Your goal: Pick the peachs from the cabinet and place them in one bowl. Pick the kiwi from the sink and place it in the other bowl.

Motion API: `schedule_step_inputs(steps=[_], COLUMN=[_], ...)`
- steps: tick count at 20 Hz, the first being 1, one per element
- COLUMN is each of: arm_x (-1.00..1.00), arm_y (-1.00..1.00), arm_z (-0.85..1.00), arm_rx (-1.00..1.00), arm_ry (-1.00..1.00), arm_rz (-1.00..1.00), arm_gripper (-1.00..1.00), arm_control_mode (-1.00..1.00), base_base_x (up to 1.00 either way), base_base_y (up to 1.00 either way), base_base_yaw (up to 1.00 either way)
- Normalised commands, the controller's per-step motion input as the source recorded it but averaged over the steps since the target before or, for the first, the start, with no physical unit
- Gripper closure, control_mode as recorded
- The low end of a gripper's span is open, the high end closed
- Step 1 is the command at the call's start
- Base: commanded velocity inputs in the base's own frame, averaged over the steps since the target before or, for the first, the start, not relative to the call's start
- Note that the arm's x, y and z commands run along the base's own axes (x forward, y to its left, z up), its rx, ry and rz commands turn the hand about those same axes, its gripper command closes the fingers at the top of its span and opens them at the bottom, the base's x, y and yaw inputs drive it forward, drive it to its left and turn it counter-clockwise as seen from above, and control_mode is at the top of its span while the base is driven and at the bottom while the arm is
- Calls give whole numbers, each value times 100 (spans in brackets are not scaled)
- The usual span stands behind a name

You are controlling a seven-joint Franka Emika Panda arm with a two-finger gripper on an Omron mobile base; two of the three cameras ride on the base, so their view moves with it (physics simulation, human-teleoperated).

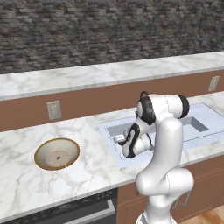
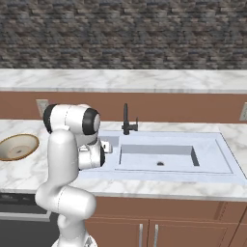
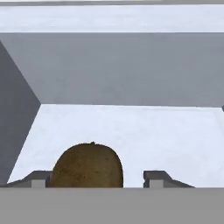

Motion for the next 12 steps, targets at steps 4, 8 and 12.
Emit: schedule_step_inputs(steps=[4, 8, 12], arm_x=[0, 0, 0], arm_y=[20, 17, 7], arm_z=[11, 78, 100], arm_rx=[0, 0, 0], arm_ry=[-2, 0, 2], arm_rz=[-6, -11, -12], arm_gripper=[100, 100, 100], arm_control_mode=[-100, -100, -100], base_base_x=[0, 0, 0], base_base_y=[0, 0, 0], base_base_yaw=[0, 0, 0])
